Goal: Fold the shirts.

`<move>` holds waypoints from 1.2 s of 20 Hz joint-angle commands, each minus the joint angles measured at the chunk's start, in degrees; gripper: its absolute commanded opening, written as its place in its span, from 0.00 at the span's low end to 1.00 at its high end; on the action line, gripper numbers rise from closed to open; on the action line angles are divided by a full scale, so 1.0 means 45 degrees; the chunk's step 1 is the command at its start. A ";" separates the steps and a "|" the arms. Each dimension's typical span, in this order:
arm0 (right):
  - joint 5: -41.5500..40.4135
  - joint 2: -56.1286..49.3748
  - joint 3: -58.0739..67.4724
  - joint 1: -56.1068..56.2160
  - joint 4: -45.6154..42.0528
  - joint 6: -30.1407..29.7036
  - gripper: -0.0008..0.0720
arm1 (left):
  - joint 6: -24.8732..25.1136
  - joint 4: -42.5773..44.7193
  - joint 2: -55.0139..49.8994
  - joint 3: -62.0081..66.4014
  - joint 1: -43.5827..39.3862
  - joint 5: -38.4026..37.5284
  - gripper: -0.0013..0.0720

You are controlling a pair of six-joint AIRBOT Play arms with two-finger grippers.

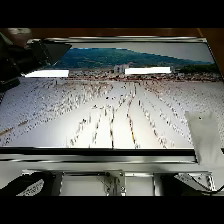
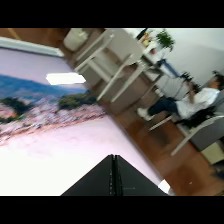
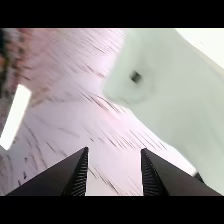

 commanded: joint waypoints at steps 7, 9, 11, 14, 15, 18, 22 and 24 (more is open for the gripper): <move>-0.2011 0.0189 0.1069 1.3716 -0.8102 0.2181 0.95 | -0.8952 1.6067 -0.2132 0.0029 -0.3177 -0.4376 0.88; -0.0743 -0.0738 0.1069 1.4863 -0.8427 0.2448 0.95 | -0.9054 1.6092 -0.2142 0.0136 -0.3468 -0.5100 0.97; -0.0087 -0.1511 0.1069 1.5208 -0.7640 0.2671 0.95 | -0.9049 1.6456 -0.2229 0.0306 -0.3473 -0.5649 0.81; -0.0189 -0.2132 0.1069 1.5596 -0.7116 0.3099 0.95 | -0.9049 1.6597 -0.2652 0.0928 -0.3424 -0.5761 0.82; -0.0277 -0.2220 0.1069 1.5727 -0.7096 0.3099 0.95 | -0.9034 1.6602 -0.2803 0.1195 -0.3424 -0.5756 0.82; -0.0364 -0.2239 0.1069 1.5926 -0.6800 0.3099 0.95 | -0.8310 1.6606 -0.2924 0.1413 -0.3424 -0.5668 0.82; -0.0389 -0.2239 0.1069 1.5922 -0.6771 0.3099 0.95 | -0.8325 1.6602 -0.2929 0.1409 -0.3424 -0.5673 0.82; -0.0389 -0.2239 0.1069 1.5926 -0.6771 0.3099 0.95 | -0.8325 1.6602 -0.2929 0.1409 -0.3429 -0.5809 0.82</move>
